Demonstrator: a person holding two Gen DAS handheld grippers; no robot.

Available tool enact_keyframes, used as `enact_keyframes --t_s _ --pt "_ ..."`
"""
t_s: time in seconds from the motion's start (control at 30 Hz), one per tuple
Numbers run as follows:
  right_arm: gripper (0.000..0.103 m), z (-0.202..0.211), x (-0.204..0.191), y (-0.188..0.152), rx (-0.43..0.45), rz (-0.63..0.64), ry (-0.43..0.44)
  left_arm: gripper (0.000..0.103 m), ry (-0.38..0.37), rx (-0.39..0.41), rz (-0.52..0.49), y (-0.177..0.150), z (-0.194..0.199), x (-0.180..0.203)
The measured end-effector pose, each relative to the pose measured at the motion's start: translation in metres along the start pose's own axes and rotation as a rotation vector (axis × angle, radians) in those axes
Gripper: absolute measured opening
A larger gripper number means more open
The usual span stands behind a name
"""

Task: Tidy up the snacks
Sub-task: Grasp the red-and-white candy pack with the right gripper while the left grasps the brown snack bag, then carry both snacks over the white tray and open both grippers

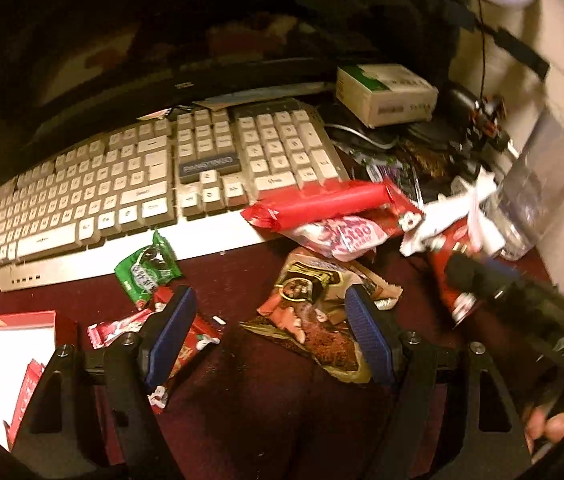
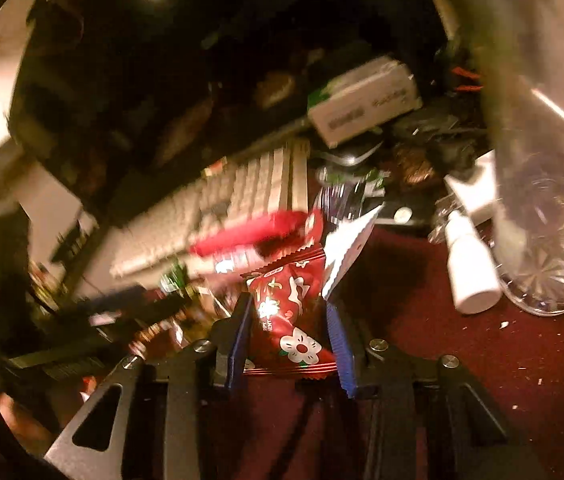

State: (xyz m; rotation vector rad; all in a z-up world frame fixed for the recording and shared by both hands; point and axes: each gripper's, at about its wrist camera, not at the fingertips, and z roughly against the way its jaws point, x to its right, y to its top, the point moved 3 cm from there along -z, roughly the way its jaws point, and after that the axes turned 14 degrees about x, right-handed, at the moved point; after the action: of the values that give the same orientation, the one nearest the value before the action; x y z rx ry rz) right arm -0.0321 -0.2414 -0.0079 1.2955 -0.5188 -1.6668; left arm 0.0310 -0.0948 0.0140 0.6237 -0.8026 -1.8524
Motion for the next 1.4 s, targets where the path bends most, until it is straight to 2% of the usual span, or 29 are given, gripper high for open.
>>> enact_keyframes --t_s 0.17,0.3,0.4,0.43,0.47,0.5,0.6,0.73,1.07,1.23,1.4 --pt "0.038 0.004 0.002 0.005 0.020 -0.030 0.026 0.077 0.009 -0.024 -0.098 -0.012 -0.010 0.018" --pt "0.038 0.002 0.002 0.005 0.012 -0.031 0.023 0.077 -0.010 -0.027 -0.079 -0.012 -0.019 0.020" --pt "0.038 0.001 0.001 0.004 0.010 -0.026 0.022 0.077 -0.017 0.002 -0.085 -0.013 -0.023 0.021" --pt "0.038 0.001 0.001 0.004 0.009 -0.023 0.022 0.075 -0.022 0.009 -0.088 -0.014 -0.023 0.022" --pt "0.038 0.000 0.000 0.004 0.008 -0.018 0.022 0.065 -0.034 0.016 -0.089 -0.016 -0.023 0.023" --pt "0.038 0.000 0.000 0.004 0.007 -0.015 0.021 0.060 -0.051 0.019 -0.087 -0.016 -0.022 0.025" --pt "0.038 -0.001 0.000 0.002 0.002 -0.016 0.022 0.054 -0.034 0.038 -0.091 -0.016 -0.020 0.027" --pt "0.038 -0.002 0.000 0.003 0.002 -0.021 0.030 0.036 -0.043 0.058 -0.051 -0.016 -0.013 0.017" --pt "0.037 0.006 -0.019 0.006 0.059 0.046 0.101 0.035 -0.098 0.056 0.007 -0.031 0.006 0.004" --pt "0.037 0.013 -0.028 0.008 0.102 0.087 0.131 0.035 -0.087 0.079 0.037 -0.044 0.033 -0.012" --pt "0.037 0.011 -0.034 0.003 0.096 0.137 0.103 0.035 -0.057 0.126 0.072 -0.061 0.068 -0.036"
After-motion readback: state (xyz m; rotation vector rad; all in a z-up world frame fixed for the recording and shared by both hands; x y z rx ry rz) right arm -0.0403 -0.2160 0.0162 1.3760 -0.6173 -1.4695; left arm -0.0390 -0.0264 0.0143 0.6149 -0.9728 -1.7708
